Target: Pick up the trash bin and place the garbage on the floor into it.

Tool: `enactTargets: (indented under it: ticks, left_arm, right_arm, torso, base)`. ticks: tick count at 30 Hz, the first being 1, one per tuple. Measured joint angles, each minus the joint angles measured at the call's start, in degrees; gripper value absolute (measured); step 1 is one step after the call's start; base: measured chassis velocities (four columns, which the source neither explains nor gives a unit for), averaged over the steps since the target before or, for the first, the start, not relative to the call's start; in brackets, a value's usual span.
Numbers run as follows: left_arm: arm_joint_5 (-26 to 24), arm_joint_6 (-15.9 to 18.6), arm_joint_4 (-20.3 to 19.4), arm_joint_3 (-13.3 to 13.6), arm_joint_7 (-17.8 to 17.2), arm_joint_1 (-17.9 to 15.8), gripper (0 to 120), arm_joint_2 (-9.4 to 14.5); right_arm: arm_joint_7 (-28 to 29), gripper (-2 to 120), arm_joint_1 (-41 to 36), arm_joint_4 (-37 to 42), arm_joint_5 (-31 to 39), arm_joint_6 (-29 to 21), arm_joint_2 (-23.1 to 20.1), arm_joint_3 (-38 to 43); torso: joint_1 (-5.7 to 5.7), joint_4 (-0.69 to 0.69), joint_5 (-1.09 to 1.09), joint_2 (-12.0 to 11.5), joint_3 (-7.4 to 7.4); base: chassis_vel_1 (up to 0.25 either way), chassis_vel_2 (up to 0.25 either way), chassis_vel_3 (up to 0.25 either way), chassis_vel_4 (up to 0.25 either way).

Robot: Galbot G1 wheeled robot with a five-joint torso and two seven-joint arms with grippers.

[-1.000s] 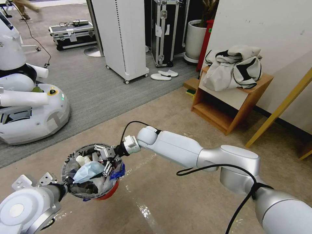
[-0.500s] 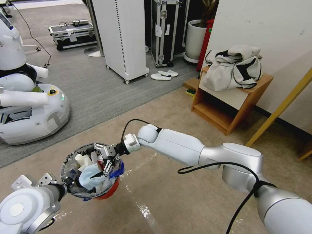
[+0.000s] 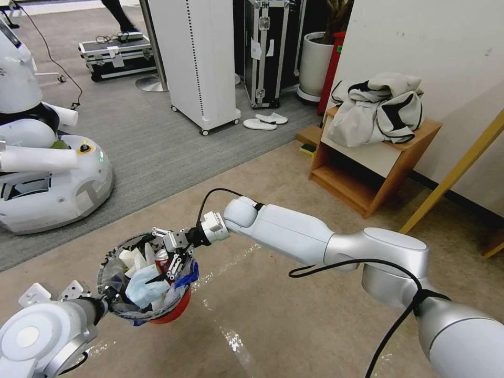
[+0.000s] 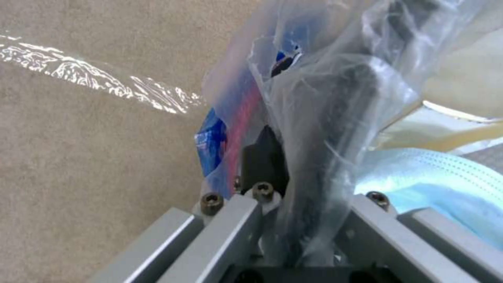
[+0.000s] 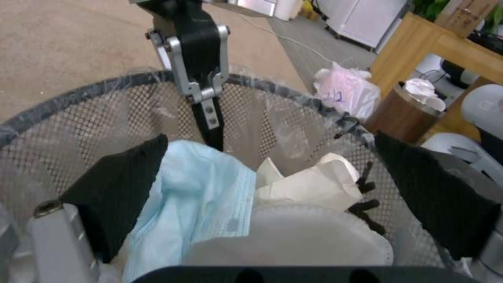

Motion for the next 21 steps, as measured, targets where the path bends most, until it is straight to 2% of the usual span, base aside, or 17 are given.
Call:
enactTargets:
  ticks: [13,21]
  left_arm:
    - [-1.59,-0.25,-0.06,-0.27,-0.69,-0.07,0,0.41]
    - [-2.17,-0.45,-0.10,-0.36,-0.90,-0.12,0,0.43]
  right_arm:
    - [-0.21,100,0.36,1.37,1.16,-0.17,-0.25,0.18]
    - [0.06,100,1.25,2.81,2.61,-0.90,-0.82,4.12]
  torso:
    - [0.00,0.00,0.00,0.00,0.00]
    - [0.00,0.01,0.00,0.00,0.00]
  base:
    - [0.000,0.000,0.000,0.000]
    - [0.000,0.000,0.000,0.000]
